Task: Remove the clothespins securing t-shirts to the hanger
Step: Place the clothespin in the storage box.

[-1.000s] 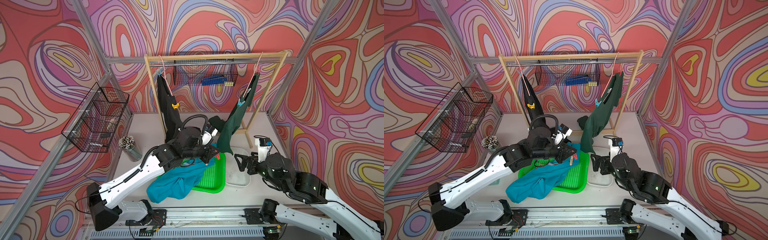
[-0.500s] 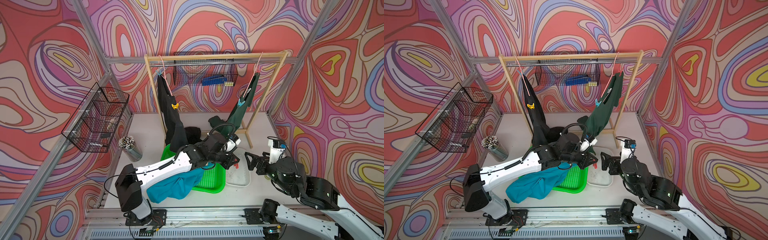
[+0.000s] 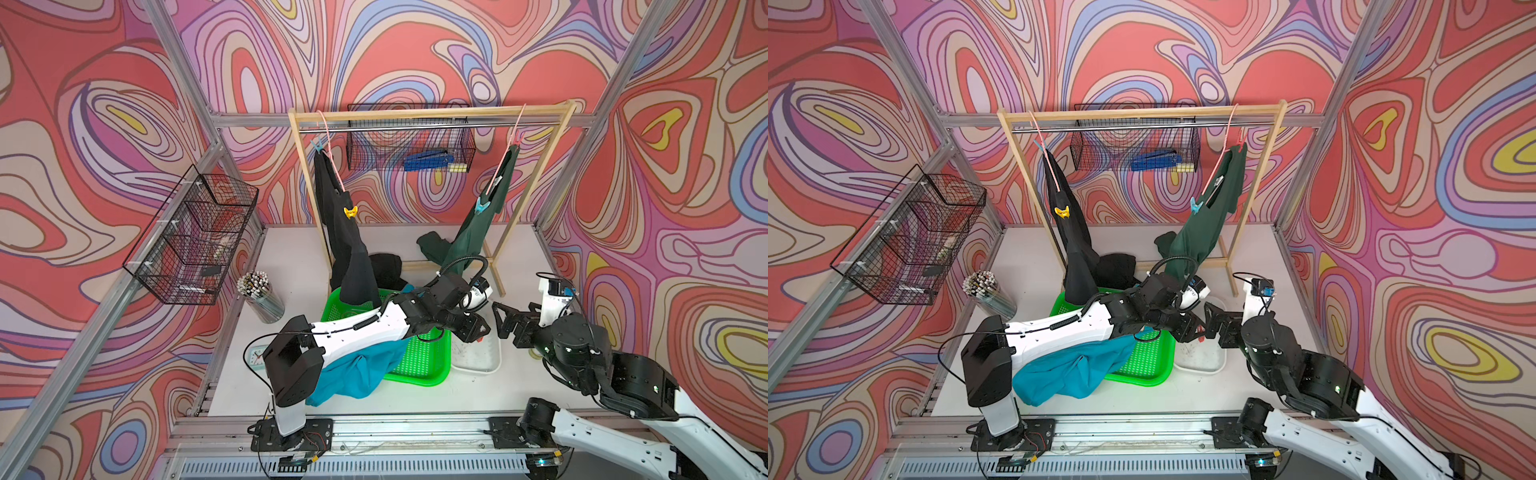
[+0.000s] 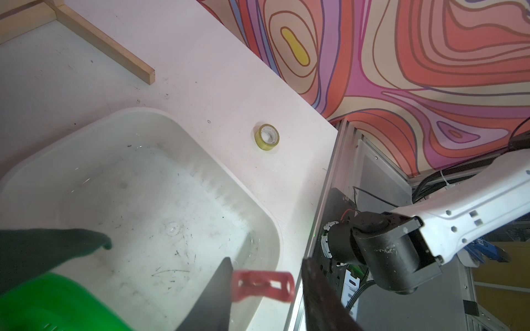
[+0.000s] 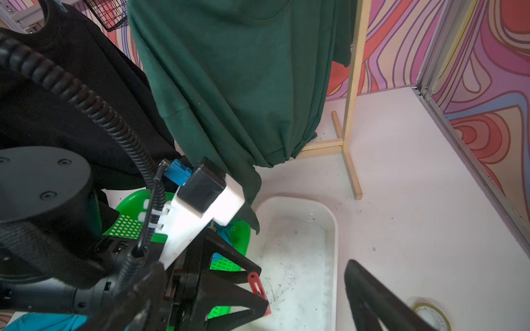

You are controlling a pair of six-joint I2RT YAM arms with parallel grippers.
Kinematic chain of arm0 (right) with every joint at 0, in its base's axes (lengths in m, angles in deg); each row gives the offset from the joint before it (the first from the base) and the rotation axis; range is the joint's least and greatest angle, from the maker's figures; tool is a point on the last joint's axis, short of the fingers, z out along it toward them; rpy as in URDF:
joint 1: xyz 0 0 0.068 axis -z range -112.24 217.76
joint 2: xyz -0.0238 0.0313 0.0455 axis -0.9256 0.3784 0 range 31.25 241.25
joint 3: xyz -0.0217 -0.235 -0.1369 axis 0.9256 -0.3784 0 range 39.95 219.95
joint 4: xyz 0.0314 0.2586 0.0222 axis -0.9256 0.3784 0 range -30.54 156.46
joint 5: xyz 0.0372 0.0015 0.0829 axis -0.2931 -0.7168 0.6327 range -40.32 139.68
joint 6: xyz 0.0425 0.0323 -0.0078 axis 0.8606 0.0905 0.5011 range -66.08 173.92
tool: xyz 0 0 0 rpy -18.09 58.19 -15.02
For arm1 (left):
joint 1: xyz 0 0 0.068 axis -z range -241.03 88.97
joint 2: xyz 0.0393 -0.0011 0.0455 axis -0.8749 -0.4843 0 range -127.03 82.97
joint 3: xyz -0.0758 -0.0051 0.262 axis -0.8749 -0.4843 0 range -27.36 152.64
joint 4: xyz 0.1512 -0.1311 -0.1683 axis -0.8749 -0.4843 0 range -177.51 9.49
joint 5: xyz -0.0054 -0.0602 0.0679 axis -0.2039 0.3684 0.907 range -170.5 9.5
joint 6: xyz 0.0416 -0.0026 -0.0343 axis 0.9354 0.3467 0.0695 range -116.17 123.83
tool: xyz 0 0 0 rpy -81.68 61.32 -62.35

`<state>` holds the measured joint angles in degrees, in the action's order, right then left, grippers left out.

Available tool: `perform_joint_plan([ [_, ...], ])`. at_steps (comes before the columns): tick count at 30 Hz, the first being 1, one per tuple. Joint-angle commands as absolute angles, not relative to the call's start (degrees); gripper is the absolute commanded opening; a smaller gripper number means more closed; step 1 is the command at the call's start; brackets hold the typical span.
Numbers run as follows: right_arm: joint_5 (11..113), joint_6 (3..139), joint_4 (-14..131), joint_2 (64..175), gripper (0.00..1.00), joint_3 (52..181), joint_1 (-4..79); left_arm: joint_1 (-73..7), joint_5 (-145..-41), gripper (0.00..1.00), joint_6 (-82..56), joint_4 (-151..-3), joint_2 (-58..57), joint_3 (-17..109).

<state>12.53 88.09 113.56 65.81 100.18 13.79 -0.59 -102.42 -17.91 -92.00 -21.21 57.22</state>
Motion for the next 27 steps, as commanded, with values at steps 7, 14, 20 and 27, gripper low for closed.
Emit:
perform_joint_plan([
  [7, 10.99, 86.46, 114.31, 65.65, 0.98, 101.56, 13.54, -0.04, -101.23, 0.72, -19.5, -90.51, -22.11, 58.98],
  [14, 11.35, 85.73, 113.56, 65.84, 0.98, 100.74, 13.6, 0.49, -99.99, 0.91, -19.32, -91.76, -17.66, 54.17],
  [20, 12.57, 84.6, 111.14, 66.71, 0.98, 99.07, 13.54, 0.63, -94.44, 1.0, -18.43, -95.17, -9.51, 47.27],
  [27, 14.49, 82.97, 107.32, 69.77, 0.98, 97.02, 13.59, 0.66, -84.36, 1.0, -18.62, -102.3, 0.72, 39.02],
])
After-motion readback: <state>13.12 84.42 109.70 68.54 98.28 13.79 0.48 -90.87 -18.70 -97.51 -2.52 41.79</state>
